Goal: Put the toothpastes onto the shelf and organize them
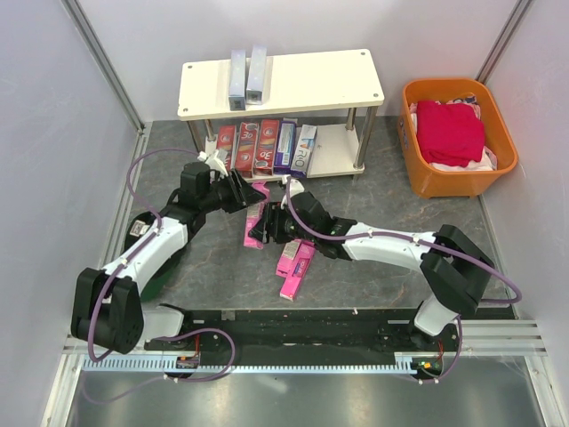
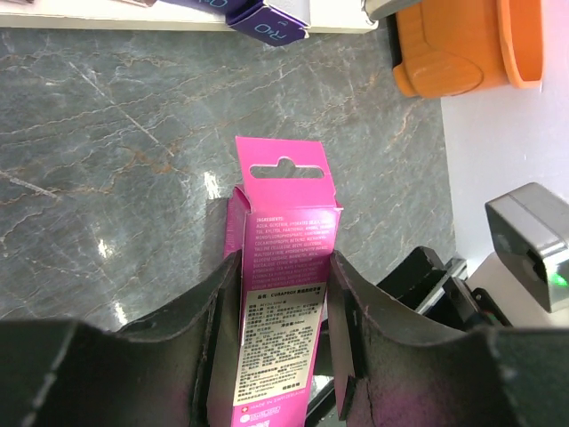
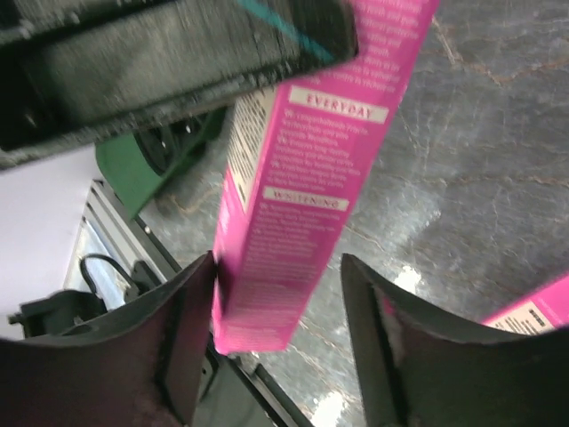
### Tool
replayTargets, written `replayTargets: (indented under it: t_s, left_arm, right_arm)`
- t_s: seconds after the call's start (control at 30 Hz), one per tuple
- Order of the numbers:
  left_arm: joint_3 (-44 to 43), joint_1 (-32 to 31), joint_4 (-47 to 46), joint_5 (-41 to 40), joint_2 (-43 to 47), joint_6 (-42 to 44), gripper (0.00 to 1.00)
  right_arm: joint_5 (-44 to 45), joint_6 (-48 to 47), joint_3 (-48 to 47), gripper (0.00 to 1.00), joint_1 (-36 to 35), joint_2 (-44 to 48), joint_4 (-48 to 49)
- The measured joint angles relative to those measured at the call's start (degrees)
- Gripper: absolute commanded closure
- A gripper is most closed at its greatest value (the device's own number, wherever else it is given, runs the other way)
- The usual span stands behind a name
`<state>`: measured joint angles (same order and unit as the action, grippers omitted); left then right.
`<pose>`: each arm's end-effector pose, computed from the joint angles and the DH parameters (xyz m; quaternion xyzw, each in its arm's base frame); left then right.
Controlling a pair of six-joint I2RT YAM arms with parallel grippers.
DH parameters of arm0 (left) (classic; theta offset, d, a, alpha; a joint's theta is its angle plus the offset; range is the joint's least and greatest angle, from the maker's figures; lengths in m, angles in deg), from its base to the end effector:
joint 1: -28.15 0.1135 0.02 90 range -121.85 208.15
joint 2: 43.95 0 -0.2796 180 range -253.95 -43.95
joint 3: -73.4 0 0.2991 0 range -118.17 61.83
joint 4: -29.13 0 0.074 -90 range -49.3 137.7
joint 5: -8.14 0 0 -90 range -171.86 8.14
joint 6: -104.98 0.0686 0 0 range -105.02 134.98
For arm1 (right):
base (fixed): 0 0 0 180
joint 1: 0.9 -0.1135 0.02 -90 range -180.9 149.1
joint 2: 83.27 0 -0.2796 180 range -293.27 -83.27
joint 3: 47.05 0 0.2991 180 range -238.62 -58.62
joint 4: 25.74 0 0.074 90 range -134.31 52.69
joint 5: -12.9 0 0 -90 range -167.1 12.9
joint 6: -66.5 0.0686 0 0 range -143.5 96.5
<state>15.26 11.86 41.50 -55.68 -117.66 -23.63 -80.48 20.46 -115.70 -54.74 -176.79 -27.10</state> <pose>0.3269 -0.1271 0.2381 -0.0470 0.8414 -0.4037 0.3561 0.2542 0.3547 0.2038 -0.0886 0.8442 0.4143 0.3282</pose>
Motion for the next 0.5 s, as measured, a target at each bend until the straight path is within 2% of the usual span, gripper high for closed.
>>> replayTargets:
  t_s: [0.07, 0.2, 0.3, 0.43, 0.5]
  left_arm:
    - [0.0, 0.0, -0.3, 0.1, 0.0, -0.2, 0.74]
    - [0.1, 0.0, -0.8, 0.8, 0.3, -0.6, 0.69]
    - [0.1, 0.3, -1.2, 0.9, 1.6, -0.5, 0.6]
    - [0.1, 0.8, -1.1, 1.0, 2.9, -0.5, 0.43]
    - [0.1, 0.9, -1.0, 1.0, 3.4, -0.5, 0.38]
  right_arm:
    - [0.6, 0.7, 0.0, 0.44, 0.0, 0.0, 1.2]
    - [0.9, 1.9, 0.0, 0.63, 0.0, -0.1, 2.9]
    - [0.9, 3.1, 0.0, 0.7, 0.2, -0.1, 3.2]
    - [0.6, 2.8, 0.0, 0.74, 0.3, 0.4, 4.0]
    - [0.7, 2.2, 0.0, 0.76, 0.3, 0.9, 3.6]
